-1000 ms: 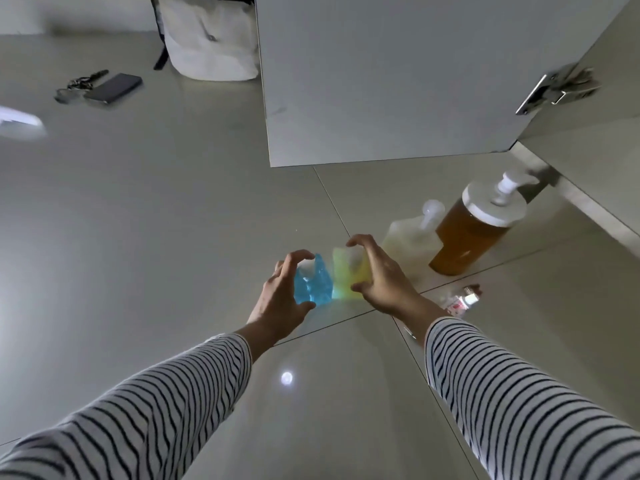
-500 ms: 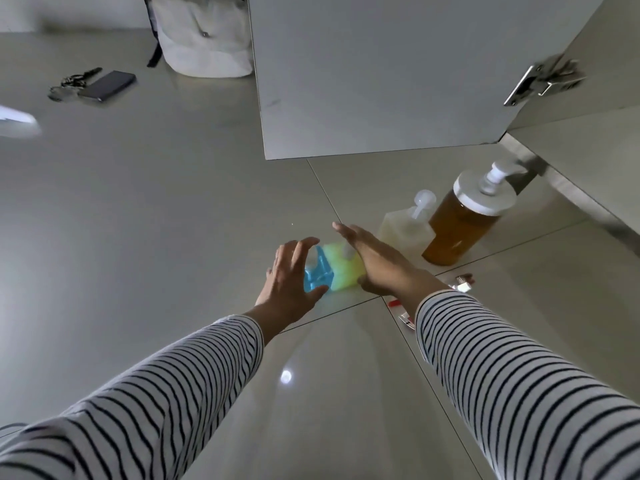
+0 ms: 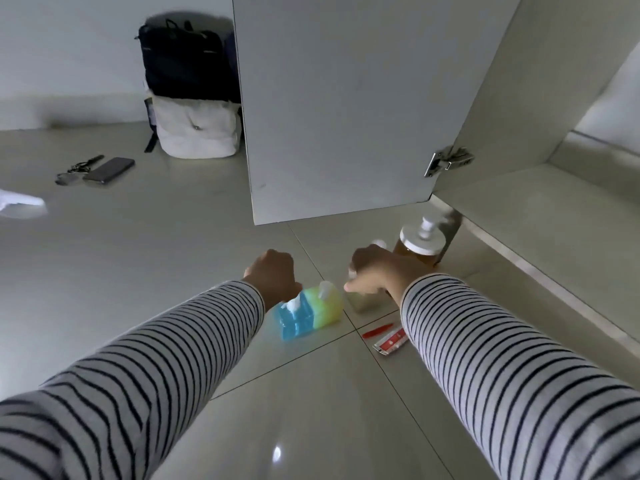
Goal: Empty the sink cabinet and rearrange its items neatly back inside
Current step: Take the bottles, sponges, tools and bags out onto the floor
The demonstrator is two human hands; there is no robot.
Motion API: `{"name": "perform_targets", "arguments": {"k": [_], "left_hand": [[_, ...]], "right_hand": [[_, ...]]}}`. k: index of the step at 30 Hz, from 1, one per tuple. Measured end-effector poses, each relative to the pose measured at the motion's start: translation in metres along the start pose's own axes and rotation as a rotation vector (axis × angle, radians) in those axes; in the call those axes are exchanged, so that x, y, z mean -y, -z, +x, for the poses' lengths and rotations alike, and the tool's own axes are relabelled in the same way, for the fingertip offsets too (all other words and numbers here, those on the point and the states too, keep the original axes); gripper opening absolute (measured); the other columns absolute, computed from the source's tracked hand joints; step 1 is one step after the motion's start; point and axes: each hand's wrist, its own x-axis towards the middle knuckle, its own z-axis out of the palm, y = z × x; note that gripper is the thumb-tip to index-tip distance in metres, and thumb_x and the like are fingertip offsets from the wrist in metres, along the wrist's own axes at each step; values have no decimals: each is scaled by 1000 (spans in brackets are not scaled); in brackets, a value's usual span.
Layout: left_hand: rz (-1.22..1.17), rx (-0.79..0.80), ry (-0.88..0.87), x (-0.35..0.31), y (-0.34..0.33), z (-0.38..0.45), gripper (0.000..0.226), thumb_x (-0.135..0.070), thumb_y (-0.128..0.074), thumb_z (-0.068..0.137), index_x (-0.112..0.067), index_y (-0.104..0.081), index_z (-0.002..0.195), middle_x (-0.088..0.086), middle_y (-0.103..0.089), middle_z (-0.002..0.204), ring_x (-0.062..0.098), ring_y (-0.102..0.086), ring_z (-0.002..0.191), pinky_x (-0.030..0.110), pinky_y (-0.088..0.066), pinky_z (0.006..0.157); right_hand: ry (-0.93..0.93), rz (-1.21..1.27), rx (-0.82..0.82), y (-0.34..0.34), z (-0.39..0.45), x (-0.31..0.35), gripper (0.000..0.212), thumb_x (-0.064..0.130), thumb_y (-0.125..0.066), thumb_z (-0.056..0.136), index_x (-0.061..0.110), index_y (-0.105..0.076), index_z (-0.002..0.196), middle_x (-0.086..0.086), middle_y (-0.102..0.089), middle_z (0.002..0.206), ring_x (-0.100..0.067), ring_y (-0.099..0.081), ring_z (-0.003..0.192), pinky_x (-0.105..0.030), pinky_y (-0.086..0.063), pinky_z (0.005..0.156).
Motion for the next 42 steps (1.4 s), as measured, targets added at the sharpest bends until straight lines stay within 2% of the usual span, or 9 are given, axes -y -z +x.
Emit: {"name": "perform_targets", "arguments": {"k": [4, 10, 15, 18, 21, 25, 29, 33, 42], "left_hand": [[58, -19, -46, -38, 48, 2, 37, -32, -65, 81, -5, -66, 108, 10, -66, 109, 26, -62, 101, 30, -48, 78], [134, 0, -158, -129, 105, 11, 45, -39, -63, 83, -5, -62, 111, 10, -63, 115, 25, -60, 103, 27, -44, 73], [141, -7, -307, -245, 147, 13, 41, -43, -63, 84, -4, -62, 99, 7, -64, 98, 20, -58, 83, 26, -43, 73], [150, -34, -408, -316, 154, 19, 40, -45, -63, 80, -6, -58, 81, 5, -64, 90, 20, -54, 76, 27, -45, 76], [134, -36, -484, -383, 150, 13, 47, -46, -65, 79, -7, -65, 104, 8, -65, 115, 24, -58, 91, 31, -47, 86], [72, -7, -569, -448, 121, 0, 59, -52, -61, 81, -9, -58, 121, 8, -58, 125, 25, -55, 113, 30, -45, 91], [107, 98, -712, -495, 82, -16, 64, -57, -52, 86, -10, -53, 129, 8, -53, 134, 26, -44, 125, 32, -39, 102], [76, 242, -855, -528, 40, -35, 65, -57, -50, 87, -18, -41, 139, 2, -46, 142, 24, -36, 133, 32, -32, 106], [-119, 441, -979, -565, -40, -32, 60, -47, -45, 94, -37, -20, 148, 5, -39, 148, 27, -41, 131, 32, -35, 104]], "right_hand": [[-38, -13, -94, 35, -24, -26, 28, 31, -54, 85, 13, -46, 65, -3, -51, 69, -25, -57, 73, -35, -47, 76], [-178, 23, -213, 90, -79, -100, 29, 41, -57, 85, 12, -58, 81, 0, -45, 64, -18, -46, 59, -31, -43, 70], [-325, 29, -308, 138, -135, -186, 38, 37, -59, 86, 15, -42, 60, -1, -48, 62, -23, -52, 63, -27, -42, 66], [-411, 8, -329, 152, -167, -237, 31, 36, -56, 86, 9, -51, 72, -1, -45, 65, -27, -52, 75, -29, -45, 76], [-475, 16, -323, 151, -198, -287, 31, 38, -55, 85, 9, -61, 96, -4, -52, 80, -28, -56, 89, -35, -49, 88], [-595, 95, -317, 131, -238, -338, 37, 40, -58, 82, 10, -61, 104, -7, -63, 106, -28, -60, 99, -40, -50, 92], [-699, 223, -293, 85, -274, -374, 22, 39, -57, 83, 19, -56, 74, -1, -57, 84, -29, -58, 92, -34, -47, 80], [-882, 317, -252, 32, -310, -392, 60, 48, -57, 85, 21, -46, 138, -6, -46, 141, -27, -45, 128, -43, -40, 104], [-1177, 655, -460, -59, -312, -396, 68, 53, -64, 78, 30, -41, 139, -14, -35, 146, -27, -37, 134, -39, -34, 110]]}}
